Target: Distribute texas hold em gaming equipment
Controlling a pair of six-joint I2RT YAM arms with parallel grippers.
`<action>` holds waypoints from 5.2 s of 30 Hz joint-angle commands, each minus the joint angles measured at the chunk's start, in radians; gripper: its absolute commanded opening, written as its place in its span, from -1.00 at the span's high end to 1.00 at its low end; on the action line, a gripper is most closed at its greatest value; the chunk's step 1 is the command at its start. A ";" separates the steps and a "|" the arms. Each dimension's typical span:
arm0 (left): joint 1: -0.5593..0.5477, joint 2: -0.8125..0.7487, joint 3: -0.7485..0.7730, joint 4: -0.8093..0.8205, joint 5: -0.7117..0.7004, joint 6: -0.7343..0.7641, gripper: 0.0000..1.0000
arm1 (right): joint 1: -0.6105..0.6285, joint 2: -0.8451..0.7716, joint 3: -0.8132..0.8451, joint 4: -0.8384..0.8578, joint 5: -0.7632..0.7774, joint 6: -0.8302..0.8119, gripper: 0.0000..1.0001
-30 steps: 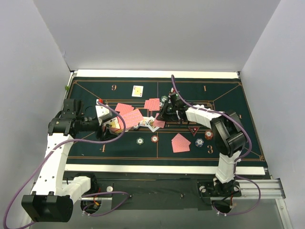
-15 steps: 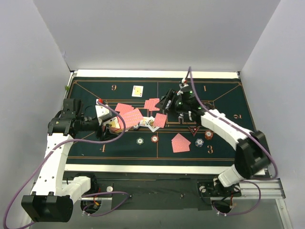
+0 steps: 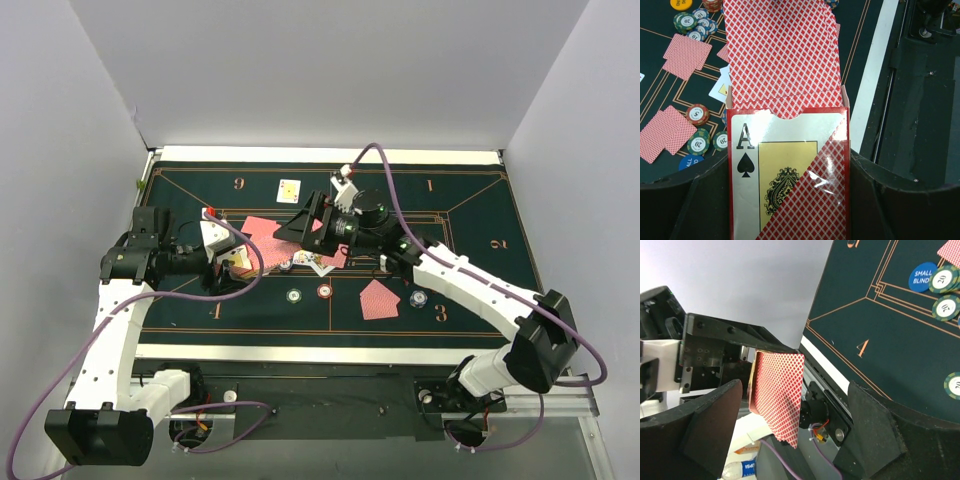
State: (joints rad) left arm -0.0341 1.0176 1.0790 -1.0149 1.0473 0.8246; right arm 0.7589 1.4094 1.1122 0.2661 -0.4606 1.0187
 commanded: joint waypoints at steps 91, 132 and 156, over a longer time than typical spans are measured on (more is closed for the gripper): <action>-0.004 -0.017 0.035 0.036 0.062 -0.015 1.00 | -0.104 -0.188 -0.153 0.196 0.217 0.133 0.91; -0.001 -0.043 0.018 0.093 0.103 -0.096 1.00 | -0.230 0.376 -0.195 0.075 0.367 -0.094 0.52; -0.003 -0.044 0.016 0.044 0.103 -0.044 1.00 | -0.043 0.105 0.464 -0.794 0.553 -0.371 0.03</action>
State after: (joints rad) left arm -0.0364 0.9894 1.0786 -0.9634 1.1038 0.7506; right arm 0.6830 1.4563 1.4757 -0.3428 0.0792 0.7181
